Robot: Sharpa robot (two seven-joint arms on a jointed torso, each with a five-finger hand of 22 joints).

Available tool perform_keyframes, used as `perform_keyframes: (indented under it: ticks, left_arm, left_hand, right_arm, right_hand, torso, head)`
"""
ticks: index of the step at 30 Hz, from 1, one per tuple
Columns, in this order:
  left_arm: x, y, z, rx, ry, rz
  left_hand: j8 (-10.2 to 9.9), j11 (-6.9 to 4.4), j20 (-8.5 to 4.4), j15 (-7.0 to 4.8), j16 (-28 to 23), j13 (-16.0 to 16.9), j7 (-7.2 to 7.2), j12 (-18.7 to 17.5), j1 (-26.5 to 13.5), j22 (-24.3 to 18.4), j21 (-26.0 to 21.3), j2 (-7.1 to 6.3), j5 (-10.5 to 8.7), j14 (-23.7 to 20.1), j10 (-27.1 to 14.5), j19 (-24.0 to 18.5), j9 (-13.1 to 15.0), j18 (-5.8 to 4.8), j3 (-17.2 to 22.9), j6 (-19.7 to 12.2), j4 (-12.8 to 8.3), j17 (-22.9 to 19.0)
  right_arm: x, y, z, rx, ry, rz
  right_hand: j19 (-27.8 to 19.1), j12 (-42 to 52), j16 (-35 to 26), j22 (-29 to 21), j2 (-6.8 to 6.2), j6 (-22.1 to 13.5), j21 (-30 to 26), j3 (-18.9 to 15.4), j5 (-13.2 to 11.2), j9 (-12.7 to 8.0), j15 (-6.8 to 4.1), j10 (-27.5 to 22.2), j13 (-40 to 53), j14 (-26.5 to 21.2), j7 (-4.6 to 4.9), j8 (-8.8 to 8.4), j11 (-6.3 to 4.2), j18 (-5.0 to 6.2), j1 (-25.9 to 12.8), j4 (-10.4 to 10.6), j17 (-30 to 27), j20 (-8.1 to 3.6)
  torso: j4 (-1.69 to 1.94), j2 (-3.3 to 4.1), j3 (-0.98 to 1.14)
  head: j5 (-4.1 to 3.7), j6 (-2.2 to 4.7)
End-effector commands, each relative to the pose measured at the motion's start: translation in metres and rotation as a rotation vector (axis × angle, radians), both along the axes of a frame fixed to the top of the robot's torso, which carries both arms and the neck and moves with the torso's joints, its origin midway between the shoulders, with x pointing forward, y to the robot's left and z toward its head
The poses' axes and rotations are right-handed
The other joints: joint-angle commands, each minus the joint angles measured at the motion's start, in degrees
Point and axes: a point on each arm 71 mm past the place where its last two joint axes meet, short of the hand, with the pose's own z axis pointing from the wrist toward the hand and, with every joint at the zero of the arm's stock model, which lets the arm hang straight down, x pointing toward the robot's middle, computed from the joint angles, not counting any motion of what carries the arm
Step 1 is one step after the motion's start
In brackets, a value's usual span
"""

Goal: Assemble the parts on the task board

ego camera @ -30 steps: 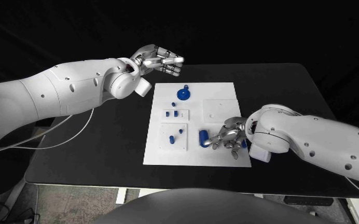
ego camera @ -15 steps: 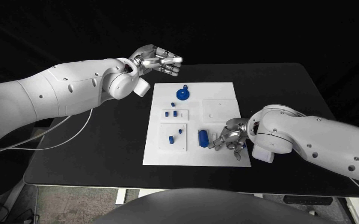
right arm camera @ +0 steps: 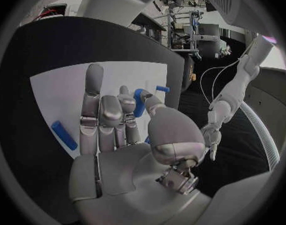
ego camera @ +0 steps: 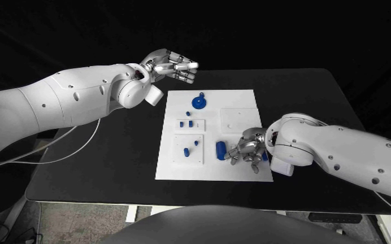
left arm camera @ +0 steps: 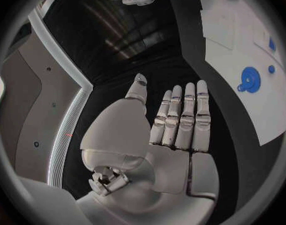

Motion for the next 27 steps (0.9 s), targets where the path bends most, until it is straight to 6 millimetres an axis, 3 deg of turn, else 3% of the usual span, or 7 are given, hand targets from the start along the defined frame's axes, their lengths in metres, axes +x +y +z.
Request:
perform_keyframes:
  ticks: [1,7,12,17,27]
  left_arm:
    - [-0.0006,-0.0016,0.0005,-0.012,0.004,-0.016]
    - [-0.0006,-0.0015,0.0004,-0.012,0.004,-0.017]
    - [-0.0006,-0.0019,0.0003,-0.012,0.005,-0.018]
    - [-0.0007,-0.0018,0.0002,-0.012,0.006,-0.018]
    - [-0.0007,-0.0017,-0.0002,-0.010,0.010,-0.018]
  left_hand:
    - [-0.02,0.42,-0.10,0.04,0.03,0.00,0.42,-0.05,-0.11,-0.08,0.22,0.44,-0.12,0.38,0.02,0.26,-0.01,-0.01,-0.20,0.04,0.05,0.06]
    - [-0.02,0.42,-0.10,0.04,0.03,0.00,0.42,-0.05,-0.11,-0.08,0.22,0.44,-0.12,0.38,0.02,0.26,-0.01,-0.01,-0.20,0.04,0.05,0.06]
    - [-0.02,0.42,-0.10,0.04,0.03,0.00,0.42,-0.05,-0.11,-0.08,0.22,0.44,-0.12,0.38,0.02,0.26,-0.01,-0.01,-0.20,0.04,0.05,0.06]
    - [0.00,0.39,-0.09,0.05,0.03,0.00,0.40,-0.05,-0.09,-0.07,0.23,0.66,-0.12,0.37,0.05,0.25,0.00,0.00,-0.34,0.07,0.06,0.06]
    - [-0.01,0.41,-0.07,0.09,0.03,0.00,0.43,-0.05,0.28,-0.07,0.23,1.08,-0.11,0.38,0.08,0.26,-0.01,0.02,-0.38,0.10,-0.28,0.07]
  right_arm:
    - [0.0010,0.0008,-0.0006,-0.001,-0.002,-0.007]
    - [0.0025,-0.0001,-0.0016,-0.012,-0.001,-0.021]
    - [0.0030,0.0000,-0.0024,-0.013,0.009,-0.029]
    - [0.0026,0.0004,-0.0034,-0.008,0.031,-0.033]
    - [0.0015,0.0008,-0.0069,-0.006,0.097,-0.032]
  right_hand:
    - [0.50,-0.57,-0.06,-0.04,0.15,0.51,0.04,1.05,-0.26,2.56,-0.62,0.27,-0.09,-0.01,0.03,-0.14,-0.58,-0.90,-1.06,-0.43,0.16,-0.61]
    - [0.58,-0.79,0.02,-0.04,0.56,0.75,-0.01,1.79,-0.71,5.78,-0.72,0.45,0.11,0.02,-0.34,-0.11,-0.73,-1.05,-1.65,-0.66,0.45,-0.72]
    - [0.70,-0.83,0.22,0.02,1.03,0.93,0.05,2.47,-0.85,6.99,-0.79,0.68,0.25,0.05,-0.48,-0.13,-0.81,-1.13,-2.38,-0.53,0.73,-0.79]
    - [0.67,-0.86,0.27,0.03,1.64,0.93,0.04,2.78,-1.08,7.14,-0.77,0.71,0.25,0.05,-0.49,-0.12,-0.81,-1.15,-2.94,-0.05,0.81,-0.79]
    - [0.64,-0.95,0.29,0.11,1.22,0.85,0.07,4.07,-0.22,7.53,-0.78,0.69,0.33,0.06,-0.53,-0.12,-0.85,-1.22,-2.75,-1.61,0.92,-0.80]
  torso:
    - [0.04,-0.02,-0.03]
    - [-0.03,-0.03,-0.04]
    - [-0.05,-0.01,-0.01]
    - [-0.02,-0.03,0.01]
    - [-0.05,0.00,0.02]
  head:
    - [-0.01,0.01]
    - [0.05,0.01]
    - [0.04,0.01]
    - [-0.01,0.01]
    - [-0.16,0.01]
